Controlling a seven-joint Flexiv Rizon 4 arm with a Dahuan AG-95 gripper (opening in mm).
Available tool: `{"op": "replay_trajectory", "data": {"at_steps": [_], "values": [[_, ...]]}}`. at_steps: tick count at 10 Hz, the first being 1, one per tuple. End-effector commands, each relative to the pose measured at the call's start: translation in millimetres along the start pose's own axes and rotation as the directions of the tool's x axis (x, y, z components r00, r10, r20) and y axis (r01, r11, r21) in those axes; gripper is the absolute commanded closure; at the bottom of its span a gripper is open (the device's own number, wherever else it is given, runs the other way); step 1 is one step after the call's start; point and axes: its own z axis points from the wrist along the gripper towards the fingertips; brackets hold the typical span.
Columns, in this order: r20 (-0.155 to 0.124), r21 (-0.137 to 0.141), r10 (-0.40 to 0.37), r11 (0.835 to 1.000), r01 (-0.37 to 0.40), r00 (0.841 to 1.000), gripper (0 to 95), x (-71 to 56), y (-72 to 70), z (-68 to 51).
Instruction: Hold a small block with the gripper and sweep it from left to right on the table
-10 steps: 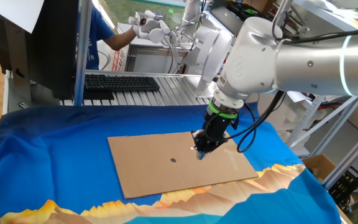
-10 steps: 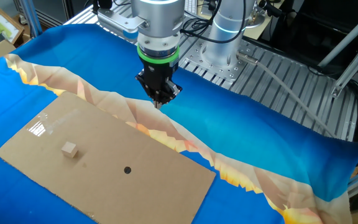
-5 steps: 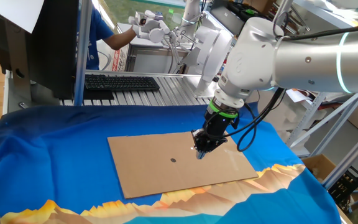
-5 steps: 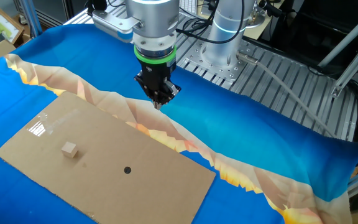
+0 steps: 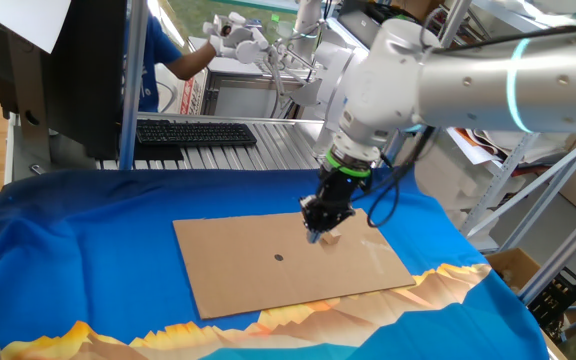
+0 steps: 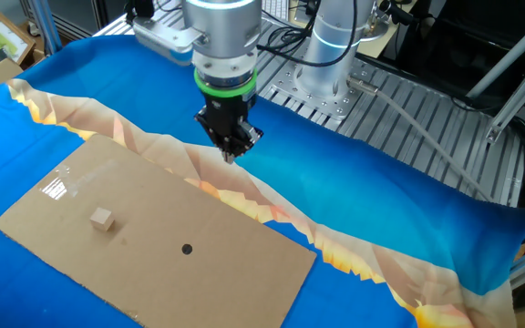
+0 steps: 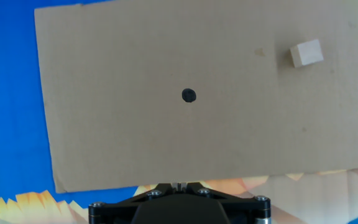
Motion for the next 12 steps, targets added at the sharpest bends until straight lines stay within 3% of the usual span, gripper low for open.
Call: {"op": "replay_trajectory", "data": {"at_steps": [1, 6, 9, 11, 12], "values": [[-0.007, 0.003, 0.003, 1.0, -0.003, 1.0, 95.0, -6.3, 5.6, -2.8], [-0.004, 0.007, -0.008, 1.0, 0.008, 1.0, 95.0, -6.3, 5.6, -2.8], [-0.002, 0.01, 0.025, 1.0, -0.025, 1.0, 95.0, -6.3, 5.6, -2.8], [0.003, 0.022, -0.011, 1.0, 0.01, 1.0, 95.0, -6.3, 5.6, -2.8], [0.004, 0.024, -0.063, 0.998, 0.063, 0.998, 95.0, -6.3, 5.6, -2.8]]}}
